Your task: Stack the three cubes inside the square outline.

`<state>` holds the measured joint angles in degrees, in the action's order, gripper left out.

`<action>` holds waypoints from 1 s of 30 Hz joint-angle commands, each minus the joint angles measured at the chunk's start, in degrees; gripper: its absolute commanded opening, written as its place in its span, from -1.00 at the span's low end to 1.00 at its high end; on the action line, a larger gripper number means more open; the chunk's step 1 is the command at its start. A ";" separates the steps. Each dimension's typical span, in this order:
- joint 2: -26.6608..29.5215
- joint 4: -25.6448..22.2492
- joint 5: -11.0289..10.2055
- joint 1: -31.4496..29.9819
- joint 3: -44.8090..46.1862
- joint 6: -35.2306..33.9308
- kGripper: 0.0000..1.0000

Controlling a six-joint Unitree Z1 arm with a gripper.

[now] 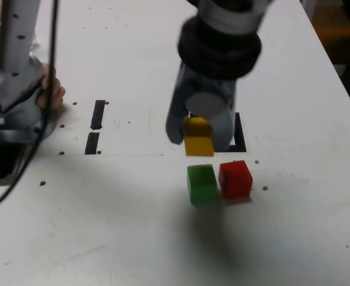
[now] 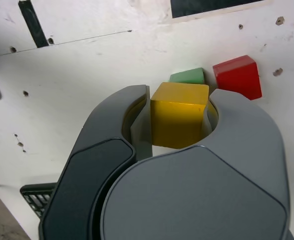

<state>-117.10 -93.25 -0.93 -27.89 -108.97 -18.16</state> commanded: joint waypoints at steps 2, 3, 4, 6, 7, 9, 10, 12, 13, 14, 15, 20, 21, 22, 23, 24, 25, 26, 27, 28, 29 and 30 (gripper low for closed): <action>3.43 -0.79 -0.54 0.87 2.99 0.03 -0.57; 4.14 -0.77 -0.69 1.19 3.98 0.08 -0.57; 4.77 -0.75 -0.85 1.53 5.02 0.16 -0.57; 6.10 -0.68 -1.27 2.56 7.88 0.56 -0.57; 6.52 -0.65 -1.47 2.98 8.92 0.79 -0.57; 7.32 -0.58 -1.87 3.91 11.00 1.31 -0.57; 7.58 -0.53 -1.99 4.24 11.70 1.50 -0.57; 8.34 -0.21 -2.31 5.40 14.03 2.08 -0.57; 8.65 0.09 -2.42 5.99 15.24 2.40 -0.57; 8.93 0.50 -2.49 6.57 16.47 2.71 -0.57; 9.17 1.01 -2.50 7.14 17.74 3.02 -0.57; 9.85 4.38 -2.13 9.45 23.63 4.58 -0.56; 9.83 4.98 -2.02 9.79 24.53 4.86 -0.56; 9.73 5.56 -1.92 10.10 25.34 5.13 -0.56; 9.57 6.12 -1.79 10.37 26.09 5.40 -0.55; 9.38 6.71 -1.63 10.62 26.77 5.67 -0.55; 9.18 7.39 -1.39 10.81 27.42 5.92 -0.55; 9.04 7.94 -1.19 10.93 27.86 6.11 -0.55; 8.85 8.83 -0.84 11.05 28.47 6.37 -0.54; 8.68 9.81 -0.45 11.12 29.07 6.62 -0.54; 8.56 10.89 0.01 11.18 29.69 6.88 -0.54; 8.31 13.90 1.42 11.24 31.53 7.58 -0.54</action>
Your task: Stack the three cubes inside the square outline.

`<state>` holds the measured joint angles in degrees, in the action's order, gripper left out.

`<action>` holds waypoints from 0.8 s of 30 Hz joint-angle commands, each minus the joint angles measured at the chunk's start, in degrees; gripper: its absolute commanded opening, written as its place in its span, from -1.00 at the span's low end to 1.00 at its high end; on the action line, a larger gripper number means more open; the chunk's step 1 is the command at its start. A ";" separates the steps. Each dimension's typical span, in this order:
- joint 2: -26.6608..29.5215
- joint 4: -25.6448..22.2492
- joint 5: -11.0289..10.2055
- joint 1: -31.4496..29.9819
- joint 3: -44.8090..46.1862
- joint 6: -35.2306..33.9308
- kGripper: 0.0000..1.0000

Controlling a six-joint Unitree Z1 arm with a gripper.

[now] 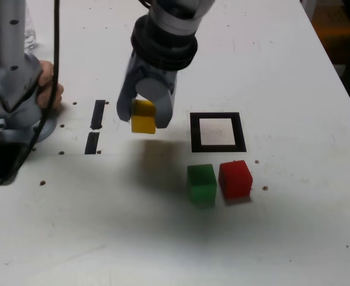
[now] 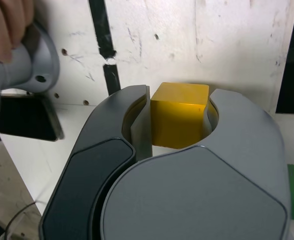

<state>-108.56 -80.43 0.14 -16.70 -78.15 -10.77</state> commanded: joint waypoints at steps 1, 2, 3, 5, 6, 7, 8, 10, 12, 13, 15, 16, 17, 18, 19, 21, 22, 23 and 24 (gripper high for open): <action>-0.39 2.87 1.46 0.06 2.12 0.64 -0.52; -0.49 3.92 2.32 0.06 3.20 0.95 -0.50; -0.57 4.55 2.98 0.07 4.01 1.14 -0.48; -0.64 4.92 3.53 0.07 4.61 1.26 -0.45; -0.67 5.00 3.72 0.07 4.79 1.31 -0.44; -0.68 5.00 3.82 0.08 4.87 1.33 -0.44; -0.70 4.95 3.98 0.08 4.95 1.36 -0.42; -0.72 4.72 4.51 0.08 5.13 1.54 -0.34; -0.74 4.54 4.98 0.09 5.15 1.72 -0.25; -0.74 4.41 5.34 0.09 5.11 1.86 -0.15; -0.77 3.98 6.03 0.09 4.84 2.35 0.08; -0.77 3.67 6.14 0.09 4.72 2.52 0.15; -0.77 3.42 6.17 0.09 4.65 2.63 0.19; -0.78 3.12 6.14 0.09 4.56 2.72 0.22; -0.78 2.77 6.10 0.09 4.45 2.77 0.24; -0.77 2.21 6.02 0.09 4.27 2.83 0.29; -0.76 1.98 5.99 0.09 4.18 2.84 0.30; -0.74 1.60 5.87 0.09 4.00 2.86 0.32; -0.70 1.20 5.71 0.09 3.78 2.86 0.34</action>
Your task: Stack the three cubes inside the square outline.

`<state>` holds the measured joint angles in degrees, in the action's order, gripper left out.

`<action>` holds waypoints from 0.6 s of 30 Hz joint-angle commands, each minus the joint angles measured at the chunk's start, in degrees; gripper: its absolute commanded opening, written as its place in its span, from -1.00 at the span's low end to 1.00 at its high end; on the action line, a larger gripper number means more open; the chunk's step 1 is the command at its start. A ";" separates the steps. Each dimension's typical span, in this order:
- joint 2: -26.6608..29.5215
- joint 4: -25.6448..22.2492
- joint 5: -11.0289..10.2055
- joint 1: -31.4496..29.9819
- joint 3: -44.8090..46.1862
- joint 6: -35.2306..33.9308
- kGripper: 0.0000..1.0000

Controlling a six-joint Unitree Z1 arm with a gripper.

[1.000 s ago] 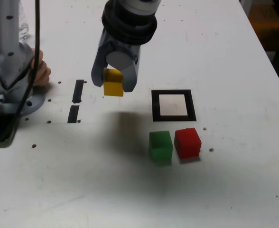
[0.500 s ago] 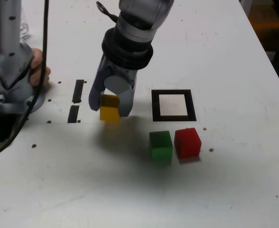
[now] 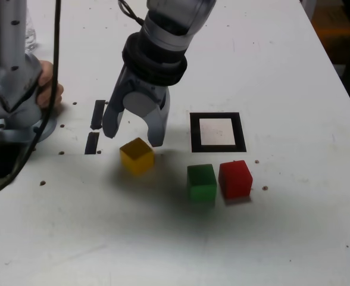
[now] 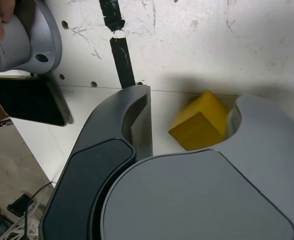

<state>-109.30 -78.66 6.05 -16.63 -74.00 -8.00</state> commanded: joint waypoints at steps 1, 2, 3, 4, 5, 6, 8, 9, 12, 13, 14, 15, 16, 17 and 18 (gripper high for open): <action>0.11 -0.99 -0.42 0.02 -0.61 0.08 0.35; 0.25 -1.62 -0.79 0.02 -0.98 0.02 0.36; 0.49 -2.60 -1.39 0.02 -1.55 -0.11 0.36; 0.81 -3.76 -2.05 0.02 -2.33 -0.34 0.36; 1.21 -5.42 -2.86 -0.08 -3.64 -0.69 0.36; 1.38 -6.24 -3.32 -0.17 -4.47 -0.85 0.36; 1.68 -7.70 -4.26 -0.46 -6.37 -1.11 0.36; 1.79 -8.32 -4.72 -0.65 -7.32 -1.19 0.36; 2.01 -9.72 -6.07 -1.38 -10.10 -1.30 0.36; 2.05 -10.25 -6.65 -1.85 -11.34 -1.28 0.36; 2.01 -10.50 -7.10 -2.33 -12.37 -1.25 0.36; 1.89 -10.56 -7.43 -2.76 -13.19 -1.17 0.37; 1.60 -10.48 -7.77 -3.27 -14.27 -0.98 0.40; 1.19 -10.39 -8.09 -3.70 -15.36 -0.75 0.43; 0.87 -10.36 -8.32 -3.97 -16.15 -0.60 0.45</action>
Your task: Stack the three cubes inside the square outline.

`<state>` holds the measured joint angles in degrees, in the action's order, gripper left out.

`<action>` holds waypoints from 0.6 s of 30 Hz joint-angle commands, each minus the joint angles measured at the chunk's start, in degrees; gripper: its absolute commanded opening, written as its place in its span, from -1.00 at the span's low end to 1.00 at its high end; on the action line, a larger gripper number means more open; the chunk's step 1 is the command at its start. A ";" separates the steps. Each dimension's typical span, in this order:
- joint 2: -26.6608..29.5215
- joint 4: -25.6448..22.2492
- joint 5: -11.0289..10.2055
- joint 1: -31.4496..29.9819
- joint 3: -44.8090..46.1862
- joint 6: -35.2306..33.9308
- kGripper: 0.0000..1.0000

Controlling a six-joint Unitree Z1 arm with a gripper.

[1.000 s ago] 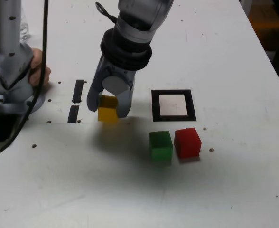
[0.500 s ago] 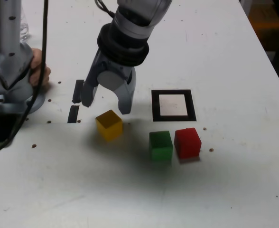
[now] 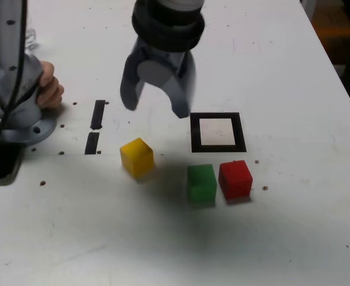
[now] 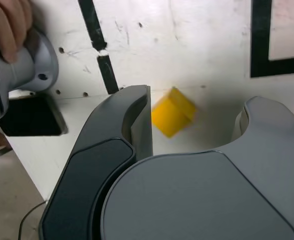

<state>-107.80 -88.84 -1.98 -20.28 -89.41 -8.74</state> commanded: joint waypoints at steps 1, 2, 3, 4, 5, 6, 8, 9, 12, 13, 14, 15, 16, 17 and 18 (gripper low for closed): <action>-1.01 -0.15 -0.53 -0.59 -1.62 0.30 0.47; -1.44 -0.15 -0.81 -0.85 -2.59 0.46 0.48; -1.75 -0.15 -0.99 -1.03 -3.26 0.56 0.49; -2.26 -0.16 -1.22 -1.26 -4.32 0.70 0.50; -3.00 -0.18 -1.45 -1.51 -5.77 0.91 0.51; -3.55 -0.19 -1.53 -1.66 -6.81 1.06 0.51; -5.58 -0.12 -1.38 -1.84 -10.33 1.79 0.55; -6.27 -0.08 -1.28 -1.84 -11.59 2.14 0.57; -8.24 -0.04 -1.04 -1.61 -15.28 3.05 0.62; -8.74 -0.05 -0.90 -1.45 -16.07 3.22 0.62; -9.24 -0.06 -0.71 -1.25 -16.77 3.36 0.63; -9.75 -0.06 -0.48 -1.03 -17.35 3.48 0.63; -10.28 -0.05 -0.18 -0.77 -17.83 3.60 0.64; -11.02 -0.04 0.25 -0.42 -18.36 3.74 0.65; -11.94 0.00 0.81 -0.02 -18.82 3.86 0.66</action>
<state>-119.34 -88.63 -1.43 -20.50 -107.68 -5.02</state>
